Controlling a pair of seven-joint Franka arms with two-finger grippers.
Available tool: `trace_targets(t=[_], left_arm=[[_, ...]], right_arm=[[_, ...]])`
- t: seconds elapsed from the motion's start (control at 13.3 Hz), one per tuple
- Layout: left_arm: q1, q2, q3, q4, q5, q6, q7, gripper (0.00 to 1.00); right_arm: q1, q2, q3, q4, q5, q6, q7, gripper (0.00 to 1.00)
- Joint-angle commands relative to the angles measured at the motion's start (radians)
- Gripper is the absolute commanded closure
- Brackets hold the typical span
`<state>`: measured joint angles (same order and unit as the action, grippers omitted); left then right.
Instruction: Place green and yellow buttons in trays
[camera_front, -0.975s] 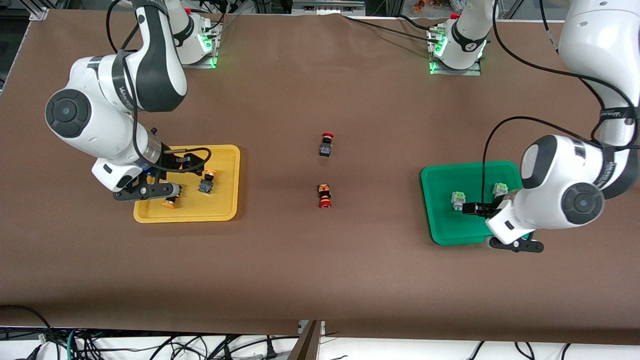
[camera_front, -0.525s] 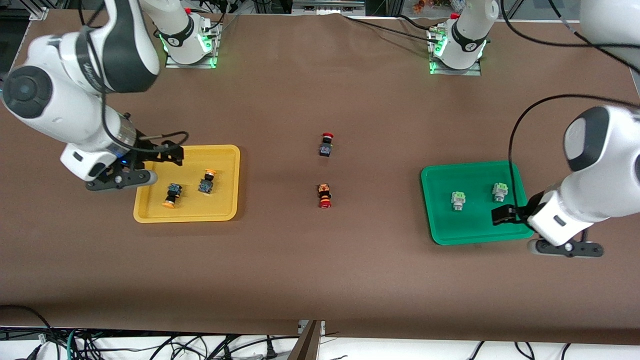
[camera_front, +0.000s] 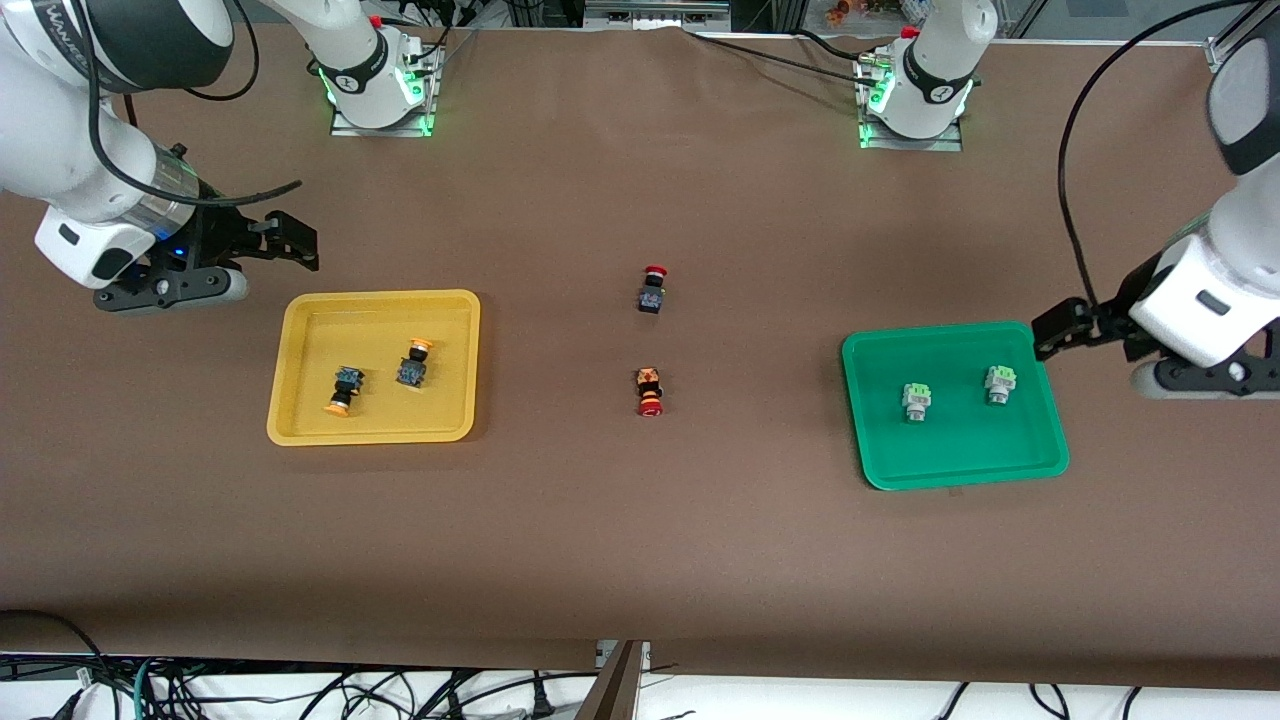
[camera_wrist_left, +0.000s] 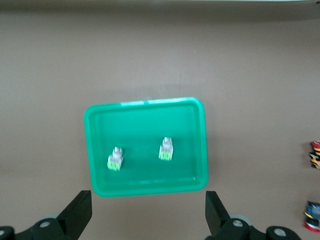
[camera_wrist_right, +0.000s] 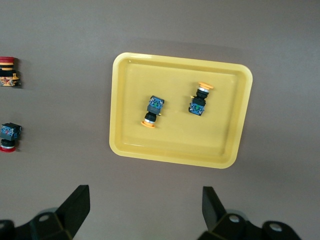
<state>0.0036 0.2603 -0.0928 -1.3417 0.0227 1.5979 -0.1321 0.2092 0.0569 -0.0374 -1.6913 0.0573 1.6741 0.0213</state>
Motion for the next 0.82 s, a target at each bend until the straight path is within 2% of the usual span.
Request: trace_targets(t=[0.0, 0.3, 0.75], left_arm=[[-0.005, -0.14, 0.038, -0.187, -0.046, 0.019, 0.012, 0.0], [-0.004, -0.177, 0.061, -0.269, -0.047, 0.019, 0.014, 0.0], [-0.031, -0.173, 0.062, -0.264, -0.044, 0.017, 0.003, 0.0]], right_arm=[[-0.045, -0.011, 0.056, 0.028, -0.051, -0.008, 0.015, 0.01], [-0.05, 0.02, 0.048, 0.07, -0.06, -0.002, -0.006, 0.01], [-0.06, 0.035, 0.027, 0.107, -0.06, 0.002, -0.026, 0.01]])
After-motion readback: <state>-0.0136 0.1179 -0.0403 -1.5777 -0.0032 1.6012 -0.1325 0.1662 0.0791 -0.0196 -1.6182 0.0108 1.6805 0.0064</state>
